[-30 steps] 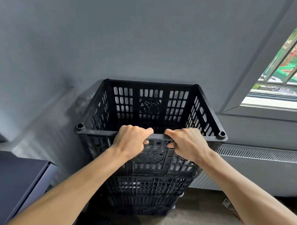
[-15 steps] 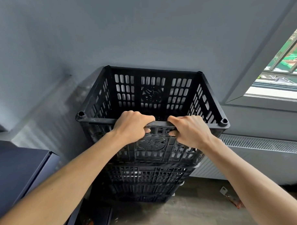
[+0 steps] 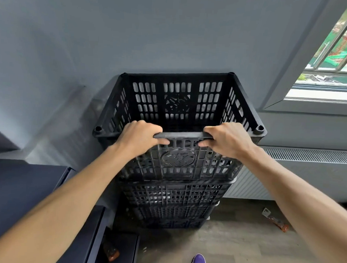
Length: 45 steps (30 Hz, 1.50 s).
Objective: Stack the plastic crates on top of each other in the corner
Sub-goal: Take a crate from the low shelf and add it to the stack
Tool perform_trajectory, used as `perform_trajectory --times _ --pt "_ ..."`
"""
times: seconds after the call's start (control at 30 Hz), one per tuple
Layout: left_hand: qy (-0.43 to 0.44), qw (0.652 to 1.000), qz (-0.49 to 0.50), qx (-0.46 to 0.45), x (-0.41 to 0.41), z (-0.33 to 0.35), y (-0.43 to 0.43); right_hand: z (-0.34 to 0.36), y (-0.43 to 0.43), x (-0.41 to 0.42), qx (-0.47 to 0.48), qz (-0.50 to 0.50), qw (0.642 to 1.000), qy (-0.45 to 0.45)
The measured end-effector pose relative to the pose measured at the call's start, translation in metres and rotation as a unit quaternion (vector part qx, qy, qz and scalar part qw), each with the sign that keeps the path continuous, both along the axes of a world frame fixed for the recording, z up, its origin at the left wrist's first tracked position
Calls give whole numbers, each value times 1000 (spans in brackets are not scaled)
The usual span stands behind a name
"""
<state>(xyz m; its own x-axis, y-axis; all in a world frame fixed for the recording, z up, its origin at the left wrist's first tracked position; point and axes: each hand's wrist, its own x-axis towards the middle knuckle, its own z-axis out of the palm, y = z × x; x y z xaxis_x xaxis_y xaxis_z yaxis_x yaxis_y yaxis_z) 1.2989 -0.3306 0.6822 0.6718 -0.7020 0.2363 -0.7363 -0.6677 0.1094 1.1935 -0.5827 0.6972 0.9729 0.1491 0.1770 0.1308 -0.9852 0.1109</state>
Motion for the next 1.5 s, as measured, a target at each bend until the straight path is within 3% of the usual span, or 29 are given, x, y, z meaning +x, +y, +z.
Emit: perform_trajectory --times 0.47,1.13,1.5 --pt "-8 1000 -15 25 -5 16 -9 8 -15 -1 3 -5 1000 7" --pt "-14 1000 -6 0 6 9 -5 -10 -10 7 -31 -3 998 -63" --pt "12 1000 -13 -16 -1 9 -7 2 -11 1 2 -8 1000 -13"
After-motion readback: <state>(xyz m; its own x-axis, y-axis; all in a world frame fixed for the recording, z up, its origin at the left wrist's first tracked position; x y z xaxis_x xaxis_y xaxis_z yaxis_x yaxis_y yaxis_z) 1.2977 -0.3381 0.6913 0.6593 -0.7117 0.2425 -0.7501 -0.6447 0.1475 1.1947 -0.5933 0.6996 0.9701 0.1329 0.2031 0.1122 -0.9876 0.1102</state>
